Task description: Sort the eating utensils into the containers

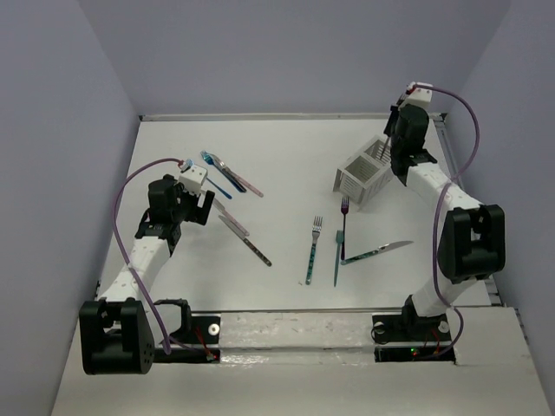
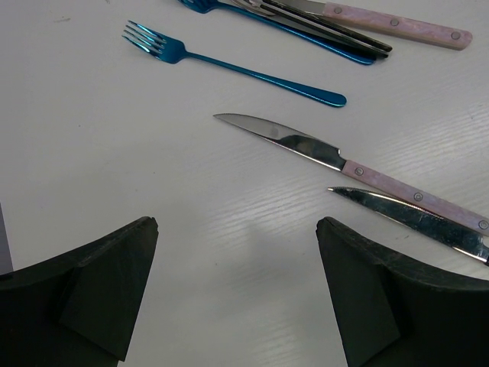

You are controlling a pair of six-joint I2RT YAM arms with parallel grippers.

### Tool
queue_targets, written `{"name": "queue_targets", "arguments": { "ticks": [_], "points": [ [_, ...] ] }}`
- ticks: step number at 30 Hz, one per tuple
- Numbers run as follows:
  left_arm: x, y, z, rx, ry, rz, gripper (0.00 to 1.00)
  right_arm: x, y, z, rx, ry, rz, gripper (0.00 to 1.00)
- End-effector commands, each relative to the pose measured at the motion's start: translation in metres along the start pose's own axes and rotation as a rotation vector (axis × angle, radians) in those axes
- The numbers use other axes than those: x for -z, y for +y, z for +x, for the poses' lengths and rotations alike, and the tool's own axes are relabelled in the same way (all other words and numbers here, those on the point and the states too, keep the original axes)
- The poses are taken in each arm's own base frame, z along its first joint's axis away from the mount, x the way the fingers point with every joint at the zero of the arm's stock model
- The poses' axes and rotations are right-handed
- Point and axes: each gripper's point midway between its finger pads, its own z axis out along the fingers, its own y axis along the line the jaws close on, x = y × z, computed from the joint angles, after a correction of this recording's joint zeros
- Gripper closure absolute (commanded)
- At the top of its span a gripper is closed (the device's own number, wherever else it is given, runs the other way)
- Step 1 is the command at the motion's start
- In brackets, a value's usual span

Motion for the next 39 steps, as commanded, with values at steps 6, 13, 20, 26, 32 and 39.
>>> {"name": "queue_targets", "arguments": {
  "ticks": [6, 13, 20, 26, 32, 39],
  "points": [
    [0.001, 0.003, -0.007, -0.022, -0.041, -0.007, 0.01, 0.014, 0.008, 0.026, -0.058, 0.107, -0.05, 0.52],
    [0.005, -0.001, -0.009, -0.027, -0.061, 0.013, 0.01, 0.082, -0.03, -0.004, -0.198, 0.225, 0.115, 0.41],
    [0.01, -0.006, -0.015, -0.039, -0.094, 0.033, 0.01, 0.18, -0.045, 0.079, -0.366, 0.527, 0.132, 0.4],
    [0.014, -0.012, -0.016, -0.048, -0.115, 0.061, 0.01, 0.242, -0.041, 0.175, -0.388, 0.82, 0.15, 0.41],
    [0.018, -0.012, -0.018, -0.053, -0.128, 0.054, 0.01, 0.265, -0.026, 0.22, -0.366, 1.007, 0.153, 0.42],
    [0.019, -0.012, -0.018, -0.051, -0.131, 0.053, 0.01, 0.28, -0.005, 0.254, -0.324, 1.146, 0.165, 0.41]
  ]
}}
